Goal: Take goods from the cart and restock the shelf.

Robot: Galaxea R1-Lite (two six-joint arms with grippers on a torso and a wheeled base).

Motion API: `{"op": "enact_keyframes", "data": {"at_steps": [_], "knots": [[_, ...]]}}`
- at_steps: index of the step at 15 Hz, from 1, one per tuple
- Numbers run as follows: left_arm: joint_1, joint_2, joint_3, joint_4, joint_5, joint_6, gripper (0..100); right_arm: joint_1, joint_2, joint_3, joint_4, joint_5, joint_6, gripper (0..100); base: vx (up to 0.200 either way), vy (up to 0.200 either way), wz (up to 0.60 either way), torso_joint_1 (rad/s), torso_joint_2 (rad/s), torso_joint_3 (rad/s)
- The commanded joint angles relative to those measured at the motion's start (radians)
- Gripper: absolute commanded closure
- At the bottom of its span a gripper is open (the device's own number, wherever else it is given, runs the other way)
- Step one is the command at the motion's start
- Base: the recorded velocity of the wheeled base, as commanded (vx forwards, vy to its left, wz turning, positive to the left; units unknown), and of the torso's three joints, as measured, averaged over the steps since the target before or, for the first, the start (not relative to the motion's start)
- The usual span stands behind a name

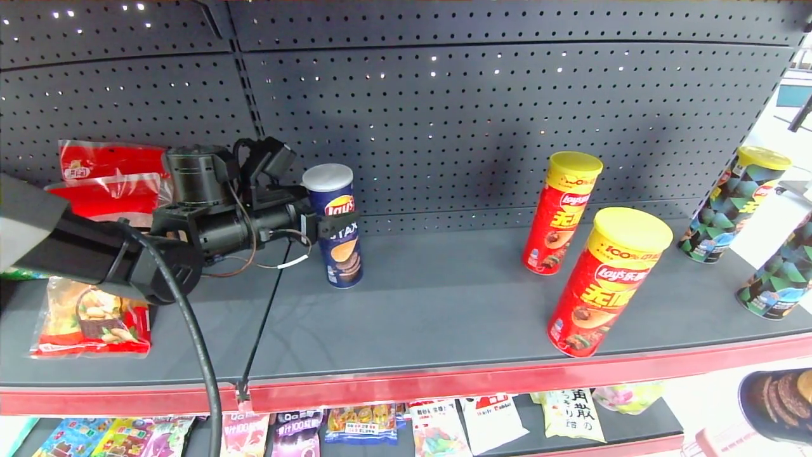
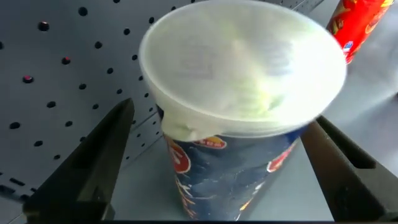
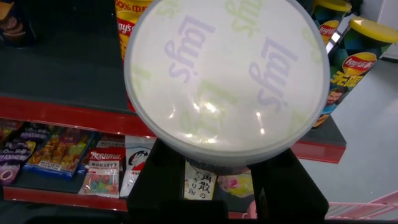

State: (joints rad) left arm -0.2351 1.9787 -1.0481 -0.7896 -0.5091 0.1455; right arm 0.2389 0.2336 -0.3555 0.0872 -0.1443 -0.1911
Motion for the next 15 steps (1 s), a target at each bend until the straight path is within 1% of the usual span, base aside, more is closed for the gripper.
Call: {"op": "enact_keyframes", "data": {"at_steps": [1, 4, 8, 9, 12, 13, 15], "knots": [[-0.004, 0.015, -0.016, 0.0, 0.0, 0.0, 0, 0.0, 0.001, -0.003, 0.0, 0.0, -0.001, 100, 0.0, 0.0, 0.0, 0.0, 0.0, 0.0], [-0.012, 0.026, -0.033, 0.0, 0.001, -0.003, 0, 0.0, 0.001, -0.003, 0.0, -0.001, -0.001, 100, 0.0, 0.0, 0.0, 0.0, 0.0, 0.0], [-0.018, 0.051, -0.067, -0.002, 0.02, -0.004, 0, 0.0, 0.001, -0.002, 0.0, -0.001, -0.001, 100, 0.0, 0.0, 0.0, 0.0, 0.0, 0.0], [-0.02, 0.057, -0.073, -0.008, 0.02, -0.006, 100, 0.0, 0.003, -0.003, 0.0, -0.001, -0.001, 100, 0.0, 0.0, 0.0, 0.0, 0.0, 0.0], [-0.035, 0.057, -0.061, -0.008, 0.014, -0.017, 100, 0.0, 0.004, -0.003, 0.0, -0.001, -0.001, 100, 0.0, 0.0, 0.0, 0.0, 0.0, 0.0], [-0.035, 0.055, -0.059, -0.008, 0.011, -0.026, 100, 0.0, 0.006, -0.003, 0.0, -0.001, -0.001, 100, 0.0, 0.0, 0.0, 0.0, 0.0, 0.0], [-0.03, 0.034, -0.058, -0.008, -0.009, -0.06, 100, 0.0, 0.006, -0.002, 0.0, -0.001, -0.001, 100, 0.0, 0.0, 0.0, 0.0, 0.0, 0.0]]}}
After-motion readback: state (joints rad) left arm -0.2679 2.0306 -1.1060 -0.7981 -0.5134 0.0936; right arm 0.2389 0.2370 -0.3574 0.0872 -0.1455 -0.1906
